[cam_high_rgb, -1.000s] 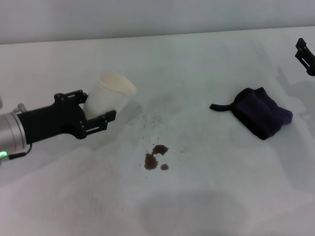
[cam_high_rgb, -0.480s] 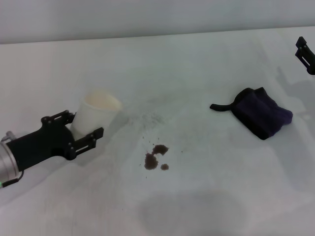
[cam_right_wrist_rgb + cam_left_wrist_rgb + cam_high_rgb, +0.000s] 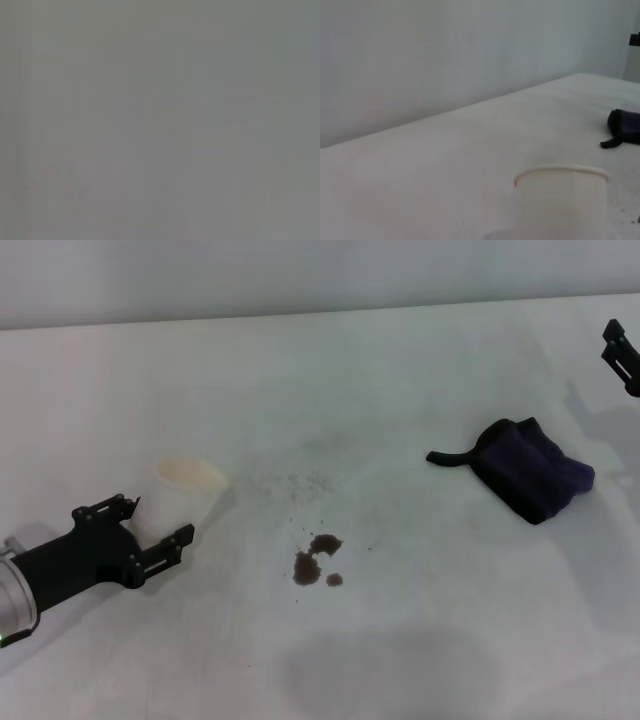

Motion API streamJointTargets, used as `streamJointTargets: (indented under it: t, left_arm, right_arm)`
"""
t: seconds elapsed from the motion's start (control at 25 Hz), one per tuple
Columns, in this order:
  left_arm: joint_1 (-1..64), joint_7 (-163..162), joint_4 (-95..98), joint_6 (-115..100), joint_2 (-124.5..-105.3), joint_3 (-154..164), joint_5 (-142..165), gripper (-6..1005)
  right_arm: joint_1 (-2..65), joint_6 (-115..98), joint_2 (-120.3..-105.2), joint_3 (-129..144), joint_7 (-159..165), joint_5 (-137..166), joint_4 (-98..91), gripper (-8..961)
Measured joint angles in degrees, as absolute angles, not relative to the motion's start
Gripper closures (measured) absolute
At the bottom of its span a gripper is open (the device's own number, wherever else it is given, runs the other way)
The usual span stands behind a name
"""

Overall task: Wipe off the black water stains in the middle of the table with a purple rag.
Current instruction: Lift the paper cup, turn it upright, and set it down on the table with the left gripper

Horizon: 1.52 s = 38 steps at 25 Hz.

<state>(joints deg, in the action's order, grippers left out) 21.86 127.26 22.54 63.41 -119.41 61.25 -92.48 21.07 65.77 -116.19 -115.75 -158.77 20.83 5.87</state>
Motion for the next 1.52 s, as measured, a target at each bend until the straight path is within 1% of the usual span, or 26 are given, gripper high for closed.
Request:
streamJointTargets:
  t: [0.48, 1.52]
  left_arm:
    - [22.51, 129.77, 18.63, 62.98, -119.44, 61.32, -93.72, 346]
    - [20.92, 137.28, 16.3, 62.67, -119.57, 61.16, -94.35, 344]
  right_arm:
    - [21.55, 64.66, -116.19, -115.75, -158.91, 20.83, 5.66, 106]
    - [22.46, 63.28, -116.19, -115.49, -158.53, 20.83, 5.95, 107]
